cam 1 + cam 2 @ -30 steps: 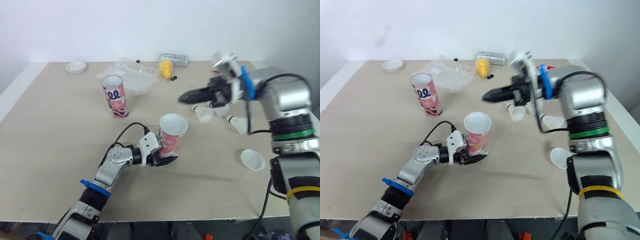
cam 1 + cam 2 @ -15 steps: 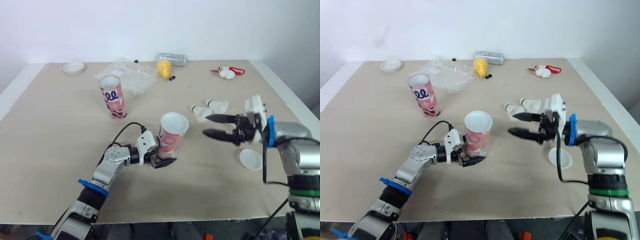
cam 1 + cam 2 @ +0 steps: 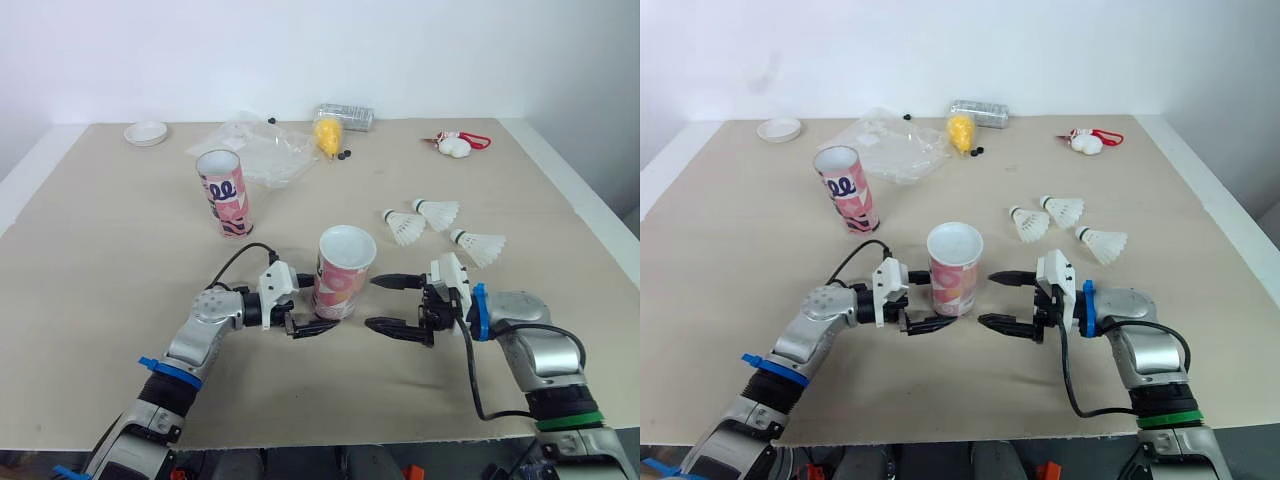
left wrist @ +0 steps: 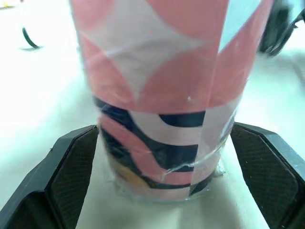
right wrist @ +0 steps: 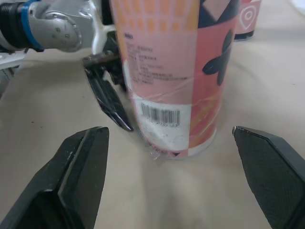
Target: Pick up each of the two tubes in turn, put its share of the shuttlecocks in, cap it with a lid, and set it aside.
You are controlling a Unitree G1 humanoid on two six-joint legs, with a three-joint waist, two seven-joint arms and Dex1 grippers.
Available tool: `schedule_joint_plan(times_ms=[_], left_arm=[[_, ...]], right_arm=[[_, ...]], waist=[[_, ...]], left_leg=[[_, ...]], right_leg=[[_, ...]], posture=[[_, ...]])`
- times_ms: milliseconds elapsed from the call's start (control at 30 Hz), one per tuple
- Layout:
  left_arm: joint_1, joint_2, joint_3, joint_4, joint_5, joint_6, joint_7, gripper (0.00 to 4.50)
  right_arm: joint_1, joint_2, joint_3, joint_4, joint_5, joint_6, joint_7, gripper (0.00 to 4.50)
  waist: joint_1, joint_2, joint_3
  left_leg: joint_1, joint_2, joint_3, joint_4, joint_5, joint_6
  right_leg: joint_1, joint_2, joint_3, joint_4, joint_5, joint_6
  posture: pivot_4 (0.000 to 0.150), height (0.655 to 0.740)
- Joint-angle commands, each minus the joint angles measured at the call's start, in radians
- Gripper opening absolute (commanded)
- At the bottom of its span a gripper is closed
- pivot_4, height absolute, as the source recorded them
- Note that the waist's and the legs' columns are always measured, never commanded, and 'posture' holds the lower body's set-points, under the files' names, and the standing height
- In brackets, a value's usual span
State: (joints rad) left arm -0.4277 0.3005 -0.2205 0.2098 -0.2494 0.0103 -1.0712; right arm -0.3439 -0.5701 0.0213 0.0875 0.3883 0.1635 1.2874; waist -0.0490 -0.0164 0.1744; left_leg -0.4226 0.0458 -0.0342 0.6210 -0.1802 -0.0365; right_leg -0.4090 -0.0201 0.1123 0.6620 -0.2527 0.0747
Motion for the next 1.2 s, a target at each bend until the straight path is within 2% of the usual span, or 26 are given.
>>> schedule_joint_plan(times_ms=[33, 767, 1200], left_arm=[[0.022, 0.027, 0.039, -0.088, -0.059, 0.010, -0.029, 4.50], [0.111, 0.124, 0.063, -0.205, -0.110, 0.024, -0.066, 4.50], [0.132, 0.129, 0.067, -0.214, -0.106, 0.037, -0.051, 4.50]], right_arm=[[-0.024, 0.024, 0.027, 0.031, -0.024, -0.076, 0.006, 4.44], [-0.126, 0.121, 0.114, 0.219, -0.077, -0.204, 0.051, 4.44], [-0.202, 0.169, 0.151, 0.328, -0.105, -0.280, 0.116, 4.44]], waist=[[0.000, 0.000, 0.000], [0.000, -0.002, 0.001], [0.000, -0.002, 0.001]], left_leg=[[0.000, 0.000, 0.000, 0.000, 0.000, 0.000], [0.001, 0.001, 0.000, 0.000, 0.000, 0.000], [0.001, 0.001, 0.000, 0.000, 0.000, 0.000]], right_leg=[[0.000, 0.000, 0.000, 0.000, 0.000, 0.000], [0.000, 0.000, -0.001, 0.000, 0.000, -0.001], [0.001, 0.000, -0.001, 0.000, 0.000, -0.001]], posture=[[0.150, 0.7400], [0.150, 0.7400], [0.150, 0.7400]])
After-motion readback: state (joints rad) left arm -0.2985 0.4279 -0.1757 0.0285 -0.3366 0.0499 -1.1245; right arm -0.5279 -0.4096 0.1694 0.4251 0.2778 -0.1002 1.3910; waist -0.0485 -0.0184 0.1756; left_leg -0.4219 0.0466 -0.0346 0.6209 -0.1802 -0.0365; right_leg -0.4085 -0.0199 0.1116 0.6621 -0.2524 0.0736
